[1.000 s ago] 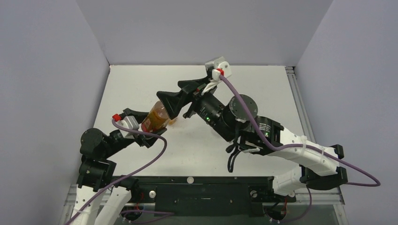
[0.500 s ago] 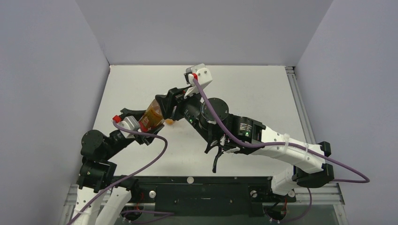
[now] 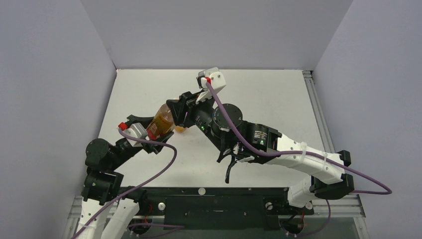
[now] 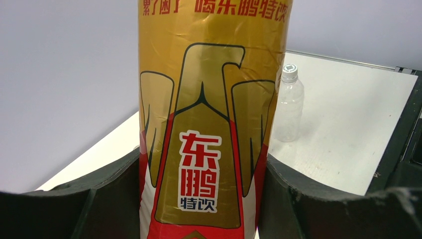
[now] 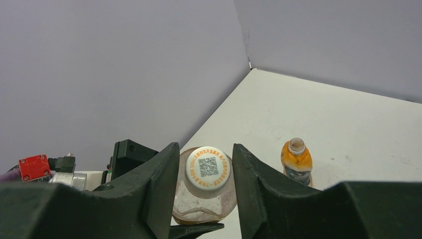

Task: Unscrew the bottle caps
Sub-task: Unscrew the bottle cap from the plastic bottle.

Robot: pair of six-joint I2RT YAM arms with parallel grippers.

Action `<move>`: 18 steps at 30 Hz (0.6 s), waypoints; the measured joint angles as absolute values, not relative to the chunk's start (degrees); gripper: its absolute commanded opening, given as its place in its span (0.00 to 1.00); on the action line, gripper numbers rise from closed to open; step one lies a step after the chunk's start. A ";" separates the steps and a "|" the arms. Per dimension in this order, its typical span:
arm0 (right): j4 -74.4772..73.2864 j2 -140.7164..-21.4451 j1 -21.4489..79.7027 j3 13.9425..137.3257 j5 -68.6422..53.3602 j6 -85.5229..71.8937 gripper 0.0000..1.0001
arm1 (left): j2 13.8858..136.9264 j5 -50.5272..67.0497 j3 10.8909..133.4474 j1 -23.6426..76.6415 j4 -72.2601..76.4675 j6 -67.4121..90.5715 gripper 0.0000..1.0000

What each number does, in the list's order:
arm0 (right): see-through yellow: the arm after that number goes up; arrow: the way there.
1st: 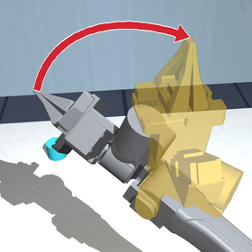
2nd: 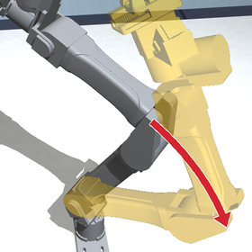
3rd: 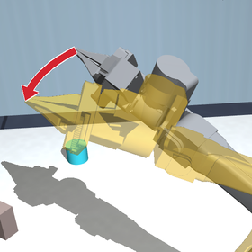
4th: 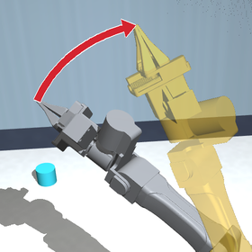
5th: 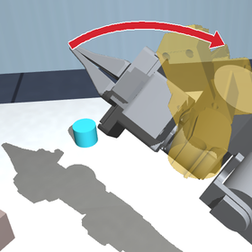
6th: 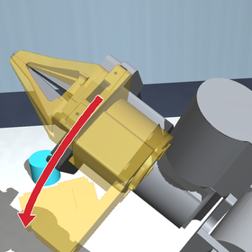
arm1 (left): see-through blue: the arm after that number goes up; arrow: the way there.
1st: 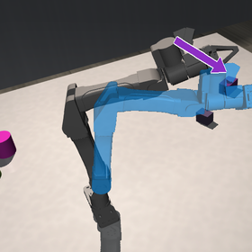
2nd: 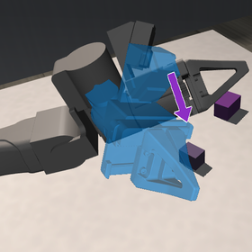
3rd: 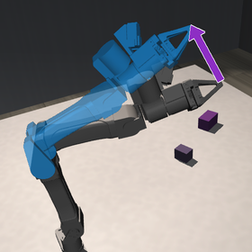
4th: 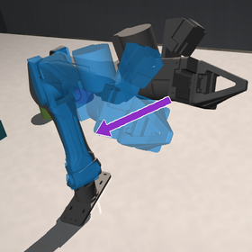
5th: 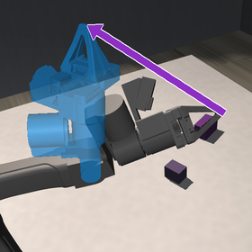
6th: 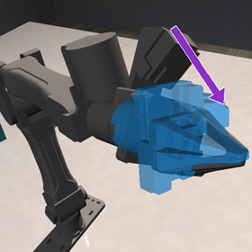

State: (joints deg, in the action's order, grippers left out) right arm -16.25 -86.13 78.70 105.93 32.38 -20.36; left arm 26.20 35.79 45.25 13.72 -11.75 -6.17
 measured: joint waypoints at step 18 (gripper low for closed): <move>-14.61 -86.02 77.60 104.27 31.55 -21.45 0.00 | 26.20 35.68 45.25 13.72 -11.66 -3.01 0.00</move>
